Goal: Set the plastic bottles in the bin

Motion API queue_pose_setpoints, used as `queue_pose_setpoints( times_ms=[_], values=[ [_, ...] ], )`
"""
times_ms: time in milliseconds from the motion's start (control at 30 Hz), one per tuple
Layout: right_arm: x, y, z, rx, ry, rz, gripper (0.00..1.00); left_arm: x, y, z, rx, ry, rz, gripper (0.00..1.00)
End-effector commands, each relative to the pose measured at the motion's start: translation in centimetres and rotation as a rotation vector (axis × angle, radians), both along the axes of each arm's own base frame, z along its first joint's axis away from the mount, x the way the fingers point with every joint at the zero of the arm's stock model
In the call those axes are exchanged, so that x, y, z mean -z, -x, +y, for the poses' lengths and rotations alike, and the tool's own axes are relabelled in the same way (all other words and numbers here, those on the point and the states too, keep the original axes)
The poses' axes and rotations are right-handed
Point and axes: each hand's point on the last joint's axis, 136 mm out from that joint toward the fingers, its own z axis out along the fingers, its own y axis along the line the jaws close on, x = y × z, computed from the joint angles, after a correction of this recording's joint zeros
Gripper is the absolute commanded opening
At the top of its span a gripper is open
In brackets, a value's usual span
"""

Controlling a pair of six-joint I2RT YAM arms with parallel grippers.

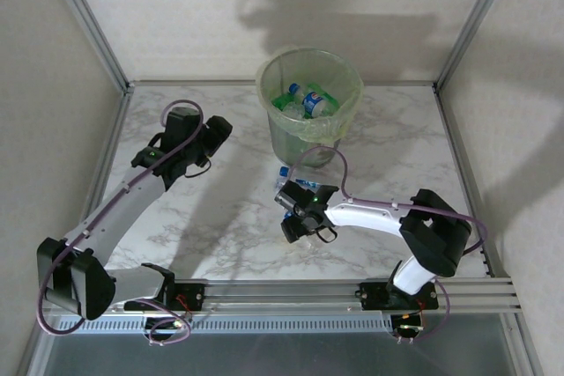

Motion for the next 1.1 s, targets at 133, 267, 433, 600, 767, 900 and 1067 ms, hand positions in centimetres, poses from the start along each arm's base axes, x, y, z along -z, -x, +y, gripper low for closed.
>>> queue_pose_setpoints(
  times_ms=[133,267,433,600,767,900,1067],
  values=[
    [0.8,-0.1,0.9,-0.017,0.031,-0.030,0.67,0.6,0.2,0.1,-0.003,0.023,0.000,0.79],
    [0.6,0.0,1.8,-0.029,0.027,-0.055,0.62,0.1,0.0,0.0,0.005,0.010,-0.002,0.79],
    [-0.4,-0.2,3.2,-0.059,0.018,-0.089,0.51,0.4,-0.2,0.2,-0.017,0.013,-0.002,0.79],
    [-2.1,-0.3,4.1,-0.083,-0.011,-0.153,0.49,1.1,-0.7,0.0,-0.027,0.013,0.042,0.78],
    [-5.6,-0.6,4.7,-0.123,-0.117,-0.239,0.48,3.3,-0.4,0.9,-0.082,-0.040,0.114,0.75],
    [-9.2,-0.7,4.9,-0.148,-0.219,-0.306,0.48,3.4,0.3,0.7,-0.128,-0.042,0.113,0.75],
    [-14.9,-0.6,4.7,-0.168,-0.344,-0.386,0.49,2.4,1.6,0.8,-0.187,-0.045,0.076,0.76]
  ],
)
